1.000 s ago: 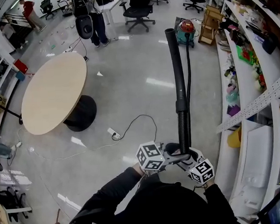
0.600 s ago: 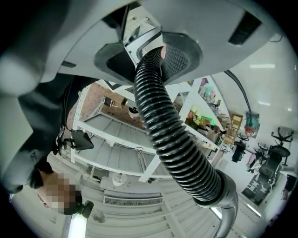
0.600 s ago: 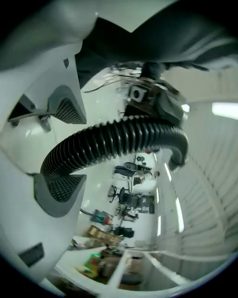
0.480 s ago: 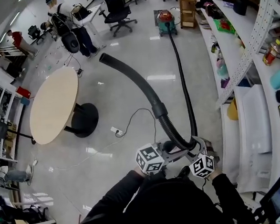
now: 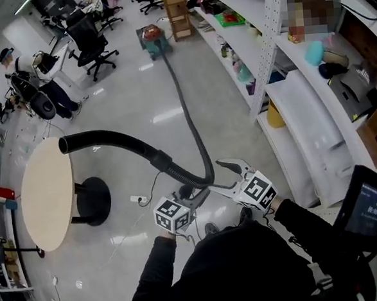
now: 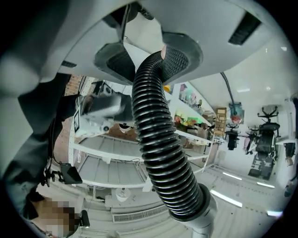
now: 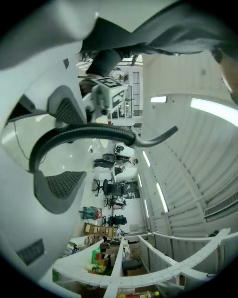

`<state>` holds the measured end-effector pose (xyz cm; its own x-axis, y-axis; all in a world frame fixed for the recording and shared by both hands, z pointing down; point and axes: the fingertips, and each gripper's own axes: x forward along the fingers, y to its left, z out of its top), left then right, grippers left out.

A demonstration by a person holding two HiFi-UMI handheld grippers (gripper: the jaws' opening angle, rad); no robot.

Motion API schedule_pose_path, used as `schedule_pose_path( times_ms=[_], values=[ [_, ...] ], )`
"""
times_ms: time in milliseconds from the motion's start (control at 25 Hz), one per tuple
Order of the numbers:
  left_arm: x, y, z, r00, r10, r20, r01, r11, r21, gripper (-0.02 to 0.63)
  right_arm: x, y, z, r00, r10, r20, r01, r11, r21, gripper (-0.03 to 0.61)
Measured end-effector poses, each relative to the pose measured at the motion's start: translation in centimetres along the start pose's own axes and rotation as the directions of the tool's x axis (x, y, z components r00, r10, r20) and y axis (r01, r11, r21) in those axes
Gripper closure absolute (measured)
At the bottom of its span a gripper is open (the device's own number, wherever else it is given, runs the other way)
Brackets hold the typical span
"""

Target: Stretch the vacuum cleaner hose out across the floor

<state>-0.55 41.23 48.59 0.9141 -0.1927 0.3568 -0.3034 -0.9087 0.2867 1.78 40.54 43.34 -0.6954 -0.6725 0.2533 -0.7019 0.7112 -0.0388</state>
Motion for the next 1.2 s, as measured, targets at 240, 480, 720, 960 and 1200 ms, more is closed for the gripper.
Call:
schedule_pose_path(
  times_ms=[240,480,720,960,1200],
  values=[
    [-1.9,1.7,-4.3,0.998,-0.048,-0.028,0.048,0.999,-0.002,0.426,8.5,6.7,2.4,0.996,0.067,-0.065,-0.069,0.997,-0.031,0.253],
    [-2.3,1.5,-8.9,0.987,-0.096,-0.132,0.109,0.989,0.099,0.426,12.8,7.9,-1.0,0.984,-0.001,-0.177,0.015,0.997,0.080,0.254],
    [-1.2,0.4,-11.7,0.977,-0.051,-0.209,0.092,0.977,0.193,0.425,13.2,10.2,-3.7,0.955,0.081,-0.286,-0.072,0.997,0.041,0.428],
    [-0.1,-1.4,-14.6,0.931,0.109,-0.348,-0.021,0.969,0.247,0.400,7.1,8.0,-7.5,0.958,-0.003,-0.287,-0.012,0.999,-0.051,0.431],
    [-8.2,-4.2,-13.1,0.974,0.102,-0.205,-0.168,0.925,-0.341,0.397,1.5,7.5,-13.2,0.943,-0.004,-0.332,-0.032,0.994,-0.103,0.431]
  ],
)
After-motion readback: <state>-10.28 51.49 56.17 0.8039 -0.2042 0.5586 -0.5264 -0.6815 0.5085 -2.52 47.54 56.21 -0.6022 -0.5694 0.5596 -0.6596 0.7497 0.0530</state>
